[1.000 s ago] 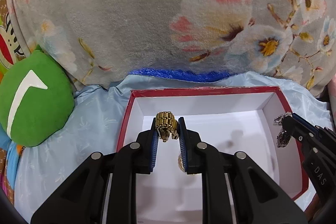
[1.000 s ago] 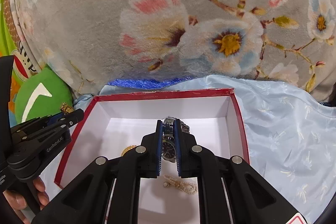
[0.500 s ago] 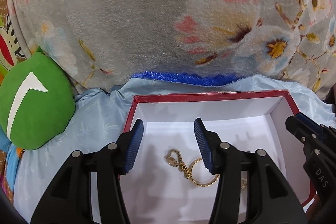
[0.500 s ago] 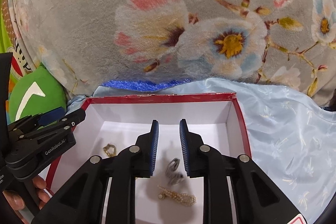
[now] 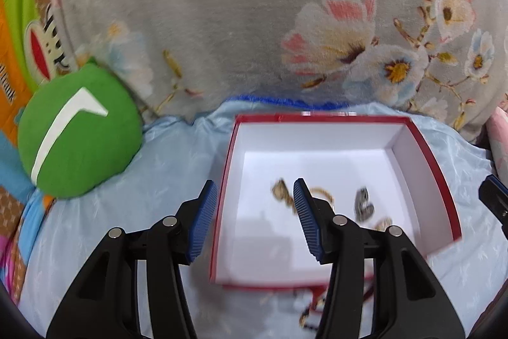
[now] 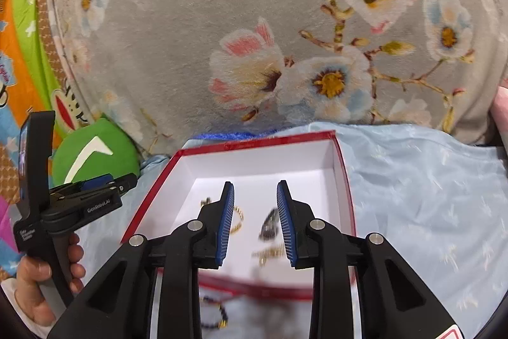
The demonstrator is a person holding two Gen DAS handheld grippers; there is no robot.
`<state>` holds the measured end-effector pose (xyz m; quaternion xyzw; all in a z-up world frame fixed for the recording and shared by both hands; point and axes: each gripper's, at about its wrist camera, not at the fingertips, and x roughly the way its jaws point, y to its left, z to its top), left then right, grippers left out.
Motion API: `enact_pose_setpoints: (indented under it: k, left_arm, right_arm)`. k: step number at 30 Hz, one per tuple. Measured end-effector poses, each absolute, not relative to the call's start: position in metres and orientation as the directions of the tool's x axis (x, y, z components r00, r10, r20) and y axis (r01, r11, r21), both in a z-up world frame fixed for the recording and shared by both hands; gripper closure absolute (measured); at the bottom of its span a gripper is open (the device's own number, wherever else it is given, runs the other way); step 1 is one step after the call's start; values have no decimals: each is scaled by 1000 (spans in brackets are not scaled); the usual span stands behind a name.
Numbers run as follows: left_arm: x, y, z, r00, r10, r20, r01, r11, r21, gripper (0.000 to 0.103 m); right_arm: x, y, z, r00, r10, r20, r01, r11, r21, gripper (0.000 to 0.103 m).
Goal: Organize jewelry
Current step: 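Withdraw both tools from the box back toward the remaining rings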
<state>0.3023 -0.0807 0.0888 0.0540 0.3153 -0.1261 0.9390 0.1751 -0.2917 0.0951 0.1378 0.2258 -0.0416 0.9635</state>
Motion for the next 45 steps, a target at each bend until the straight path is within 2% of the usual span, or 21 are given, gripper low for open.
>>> enact_pose_setpoints:
  k: [7,12,21,34,45]
  left_arm:
    - [222,-22,55,712,-199,-673,234,971,-40,54]
    - [171,9,19,648,-196,-736,197,977,-88,55]
    - [110,24,-28,601,-155,-784,191,980,-47,55]
    - [121,9,-45,577,-156,-802,180,982,-61,55]
    - [145,-3,-50,568,-157,-808,183,981,-62,55]
  right_arm:
    - [71,-257,58,858,-36,-512,147,973,178,70]
    - [21,-242,16,798,0,-603,168,960,223,70]
    - [-18,-228,-45,703,37,-711,220,938,267,70]
    - [-6,-236,-55,682,-72,-728,267,951,156,70]
    - [31,-255,-43,704,-111,-701,293,945,145,70]
